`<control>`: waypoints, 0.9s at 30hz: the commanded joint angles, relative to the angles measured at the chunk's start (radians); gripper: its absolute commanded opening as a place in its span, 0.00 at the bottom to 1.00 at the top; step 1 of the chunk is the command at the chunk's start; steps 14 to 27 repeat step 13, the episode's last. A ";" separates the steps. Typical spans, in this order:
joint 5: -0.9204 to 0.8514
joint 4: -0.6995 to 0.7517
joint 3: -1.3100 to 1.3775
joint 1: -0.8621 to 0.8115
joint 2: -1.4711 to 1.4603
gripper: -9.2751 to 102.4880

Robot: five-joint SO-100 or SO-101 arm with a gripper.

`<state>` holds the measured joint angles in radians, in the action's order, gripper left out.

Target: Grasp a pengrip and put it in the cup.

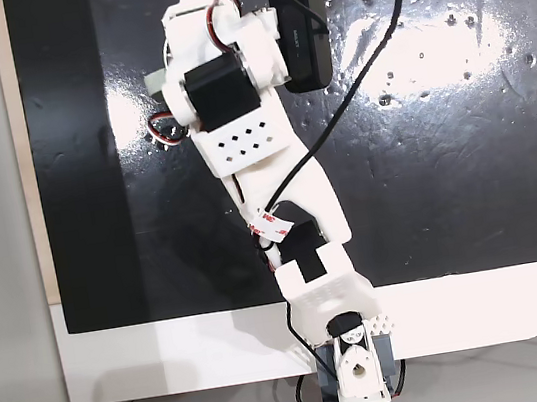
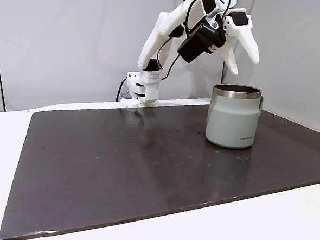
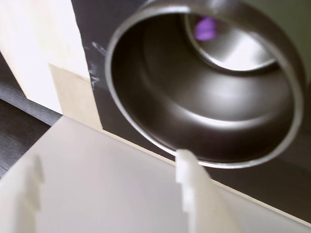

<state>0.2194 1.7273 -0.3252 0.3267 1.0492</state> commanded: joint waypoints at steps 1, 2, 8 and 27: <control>-0.014 0.006 0.067 0.012 0.052 0.39; -0.014 0.006 0.067 0.012 0.055 0.39; -0.029 0.006 0.066 0.015 0.069 0.39; -0.032 0.009 0.064 0.009 0.071 0.38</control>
